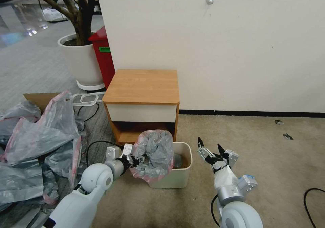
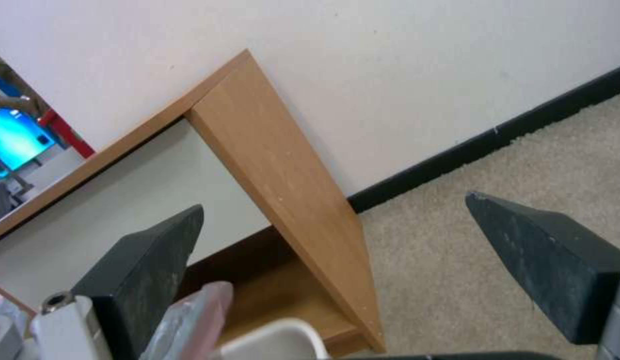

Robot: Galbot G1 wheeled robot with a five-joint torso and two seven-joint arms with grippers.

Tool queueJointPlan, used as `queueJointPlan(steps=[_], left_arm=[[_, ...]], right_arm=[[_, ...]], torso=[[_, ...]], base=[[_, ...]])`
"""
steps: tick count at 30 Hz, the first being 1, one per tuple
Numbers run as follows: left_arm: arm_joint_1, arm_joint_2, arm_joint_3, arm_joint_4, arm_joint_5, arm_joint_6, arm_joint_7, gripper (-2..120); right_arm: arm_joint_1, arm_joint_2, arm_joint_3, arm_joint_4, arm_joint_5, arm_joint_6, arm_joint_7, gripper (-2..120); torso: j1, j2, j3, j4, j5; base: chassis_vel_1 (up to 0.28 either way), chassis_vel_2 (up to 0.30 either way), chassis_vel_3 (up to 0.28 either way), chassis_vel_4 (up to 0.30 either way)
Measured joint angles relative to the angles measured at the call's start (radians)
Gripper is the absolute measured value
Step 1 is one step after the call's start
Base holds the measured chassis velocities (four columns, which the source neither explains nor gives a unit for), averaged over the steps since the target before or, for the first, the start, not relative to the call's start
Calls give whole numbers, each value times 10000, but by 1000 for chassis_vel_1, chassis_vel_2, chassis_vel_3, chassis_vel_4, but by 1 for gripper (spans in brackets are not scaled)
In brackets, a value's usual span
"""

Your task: Pick up the garbage bag from the table and place it over the trash can.

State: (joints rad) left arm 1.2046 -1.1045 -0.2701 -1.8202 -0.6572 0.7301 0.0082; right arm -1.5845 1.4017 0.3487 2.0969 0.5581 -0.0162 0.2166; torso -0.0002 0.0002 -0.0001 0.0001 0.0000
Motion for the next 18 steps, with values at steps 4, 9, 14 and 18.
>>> queueJointPlan(steps=[4,9,14,18], left_arm=[[111,-137,-30,-46,108,4,-5,14],[229,-287,-128,-196,226,26,-111,7],[406,-358,-279,-473,462,-119,-380,7],[757,-318,-574,-1125,881,-898,-623,5]], right_arm=[[36,-7,-46,-5,12,1,1,100],[93,-24,-142,2,14,-4,14,100],[173,-95,-353,245,86,-92,40,100],[270,-381,-922,950,349,-479,51,100]], torso=[[0,0,0,0,1],[1,-1,1,-1,-1],[1,-3,4,-5,-8],[1,-4,4,-4,-2]], base=[[0,0,0,0],[0,0,0,0],[0,0,0,0],[0,0,0,0]])
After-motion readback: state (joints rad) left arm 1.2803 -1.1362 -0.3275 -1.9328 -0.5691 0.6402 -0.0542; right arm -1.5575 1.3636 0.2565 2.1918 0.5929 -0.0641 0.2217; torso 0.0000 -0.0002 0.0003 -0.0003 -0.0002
